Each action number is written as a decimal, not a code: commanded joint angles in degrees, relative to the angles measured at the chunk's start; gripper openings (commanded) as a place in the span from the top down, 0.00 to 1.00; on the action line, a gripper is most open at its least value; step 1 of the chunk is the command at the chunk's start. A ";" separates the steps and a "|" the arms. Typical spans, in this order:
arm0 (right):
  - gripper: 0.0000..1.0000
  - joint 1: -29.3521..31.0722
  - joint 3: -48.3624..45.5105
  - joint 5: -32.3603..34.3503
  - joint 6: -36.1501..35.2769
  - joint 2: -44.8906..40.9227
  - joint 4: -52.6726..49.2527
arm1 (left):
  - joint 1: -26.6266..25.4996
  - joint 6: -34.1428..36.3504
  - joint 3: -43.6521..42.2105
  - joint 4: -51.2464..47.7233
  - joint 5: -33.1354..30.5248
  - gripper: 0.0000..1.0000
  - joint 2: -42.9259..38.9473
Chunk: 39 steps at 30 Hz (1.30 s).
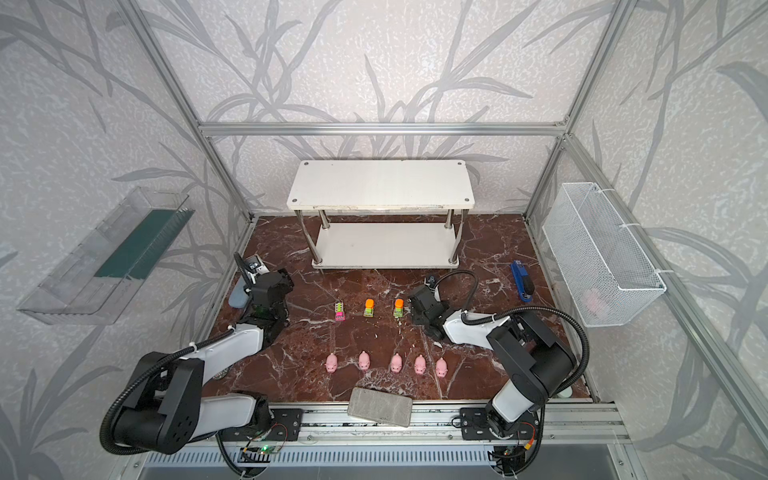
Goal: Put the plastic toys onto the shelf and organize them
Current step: 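Move the right gripper over the green truck with pink top, then close the right gripper on the pink-topped green truck, then lift the pink-topped truck and carry it onto the lower shelf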
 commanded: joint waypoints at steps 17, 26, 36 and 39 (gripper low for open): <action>0.56 -0.70 2.11 2.24 0.98 2.89 -0.46 | -0.19 -0.84 1.32 0.95 -0.53 0.25 1.05; 0.71 -0.71 2.03 3.77 0.32 1.76 -2.23 | -0.19 -0.96 1.26 1.02 -0.56 0.25 0.84; 0.72 -0.70 3.57 3.18 -2.55 -3.11 -6.27 | -0.19 -0.61 1.73 1.00 -0.47 0.25 0.79; 0.72 -0.68 5.98 2.59 -5.26 -5.08 -9.00 | -0.19 -0.70 1.69 1.00 -0.43 0.25 0.74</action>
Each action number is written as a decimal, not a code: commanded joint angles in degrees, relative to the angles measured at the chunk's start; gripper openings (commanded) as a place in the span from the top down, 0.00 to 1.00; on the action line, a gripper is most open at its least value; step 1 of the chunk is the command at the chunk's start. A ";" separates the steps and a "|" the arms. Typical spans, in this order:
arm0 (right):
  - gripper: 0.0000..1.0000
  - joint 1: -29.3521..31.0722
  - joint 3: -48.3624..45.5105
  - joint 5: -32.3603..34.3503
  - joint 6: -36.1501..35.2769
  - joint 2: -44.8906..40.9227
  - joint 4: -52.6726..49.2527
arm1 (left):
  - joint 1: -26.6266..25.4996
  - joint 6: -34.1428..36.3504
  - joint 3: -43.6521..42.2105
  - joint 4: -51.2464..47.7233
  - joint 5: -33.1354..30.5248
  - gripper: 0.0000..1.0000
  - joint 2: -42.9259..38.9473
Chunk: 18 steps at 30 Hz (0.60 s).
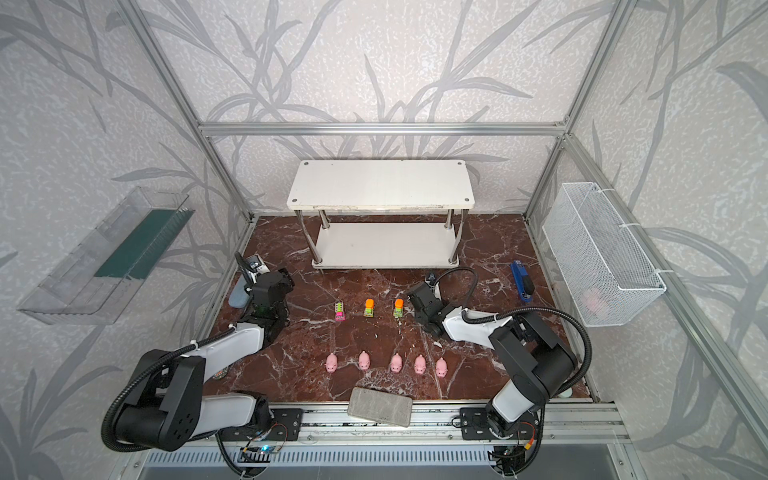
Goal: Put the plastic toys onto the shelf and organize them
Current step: 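Lift the pink-topped truck and carry it onto the lower shelf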
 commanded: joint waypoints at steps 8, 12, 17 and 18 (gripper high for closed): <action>0.71 -0.66 11.74 1.39 -13.89 -4.01 -3.74 | -0.21 -1.00 1.42 0.67 0.14 0.25 0.07; 0.70 -1.95 13.27 0.92 -19.94 -1.83 1.47 | -0.21 -1.18 1.52 0.63 0.71 0.25 0.10; 0.70 -4.54 15.68 -0.82 -23.64 2.25 4.74 | -0.21 -1.18 1.58 0.49 1.38 0.25 0.08; 0.70 -5.25 16.23 -1.36 -24.22 3.16 5.32 | -0.21 -1.18 1.66 0.49 1.50 0.25 0.08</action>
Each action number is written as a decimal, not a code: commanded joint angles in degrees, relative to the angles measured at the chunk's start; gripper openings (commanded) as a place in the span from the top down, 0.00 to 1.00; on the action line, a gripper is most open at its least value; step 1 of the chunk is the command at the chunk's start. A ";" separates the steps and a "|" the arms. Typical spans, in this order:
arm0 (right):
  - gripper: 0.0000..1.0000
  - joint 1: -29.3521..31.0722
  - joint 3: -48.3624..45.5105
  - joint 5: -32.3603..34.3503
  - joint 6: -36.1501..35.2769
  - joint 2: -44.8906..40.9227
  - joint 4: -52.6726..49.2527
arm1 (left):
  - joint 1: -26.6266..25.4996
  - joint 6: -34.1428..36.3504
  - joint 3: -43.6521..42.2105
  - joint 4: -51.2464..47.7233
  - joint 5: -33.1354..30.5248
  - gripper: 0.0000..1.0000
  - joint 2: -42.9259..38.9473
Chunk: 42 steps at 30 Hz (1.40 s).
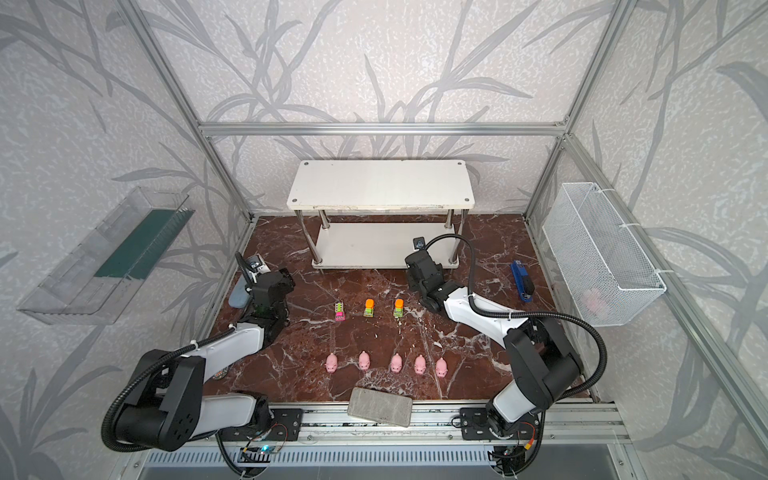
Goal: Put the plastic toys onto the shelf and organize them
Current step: 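Lift the pink-topped truck and carry it onto the lower shelf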
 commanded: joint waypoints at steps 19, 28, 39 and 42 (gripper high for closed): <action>0.71 -8.55 6.92 -8.49 -4.86 12.99 14.11 | -0.21 -0.30 2.32 0.54 1.33 0.25 0.50; 0.71 -9.51 9.89 -9.09 -6.31 15.73 14.66 | -0.21 -0.52 2.45 0.45 1.70 0.25 1.10; 0.70 -11.10 12.51 -9.25 -5.59 18.50 14.11 | -0.21 -0.52 2.92 0.27 2.01 0.25 2.03; 0.70 -11.69 13.39 -9.94 -5.16 19.36 13.65 | -0.21 -0.52 2.90 0.23 2.03 0.25 2.26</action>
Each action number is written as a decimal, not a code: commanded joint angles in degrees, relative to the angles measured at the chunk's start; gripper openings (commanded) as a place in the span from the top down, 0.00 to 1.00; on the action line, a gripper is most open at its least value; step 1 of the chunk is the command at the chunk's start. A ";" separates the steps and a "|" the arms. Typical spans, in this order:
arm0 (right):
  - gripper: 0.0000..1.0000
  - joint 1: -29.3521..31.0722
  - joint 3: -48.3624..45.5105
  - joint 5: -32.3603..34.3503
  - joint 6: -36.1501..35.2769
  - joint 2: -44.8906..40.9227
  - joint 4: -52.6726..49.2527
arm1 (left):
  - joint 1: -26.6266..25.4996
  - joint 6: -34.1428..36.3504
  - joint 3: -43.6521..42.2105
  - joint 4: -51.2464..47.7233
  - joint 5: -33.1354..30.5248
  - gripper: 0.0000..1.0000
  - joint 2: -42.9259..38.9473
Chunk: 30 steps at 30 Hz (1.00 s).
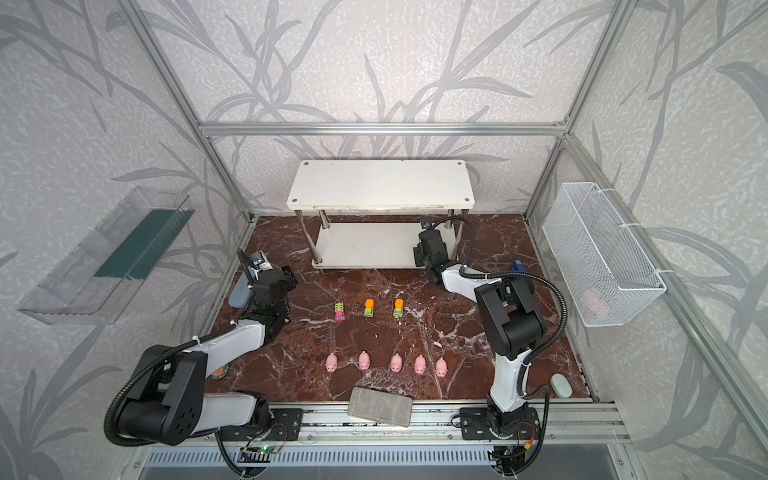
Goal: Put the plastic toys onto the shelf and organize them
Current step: 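Lift the pink-topped truck and carry it onto the lower shelf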
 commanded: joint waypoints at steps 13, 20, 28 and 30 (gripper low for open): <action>0.69 -1.63 3.94 -2.69 1.81 2.63 -0.59 | -0.21 -0.92 1.76 -0.10 0.28 0.25 0.93; 0.68 -1.81 4.39 -2.77 2.27 3.53 -1.29 | -0.21 -0.92 1.84 -0.01 0.22 0.25 1.15; 0.60 -1.93 5.18 -2.09 2.23 3.91 -1.21 | -0.21 -0.75 1.81 -0.10 0.19 0.25 0.96; 0.57 -1.98 5.27 -1.99 2.15 3.65 -1.08 | -0.21 -0.82 1.81 -0.10 0.16 0.25 1.00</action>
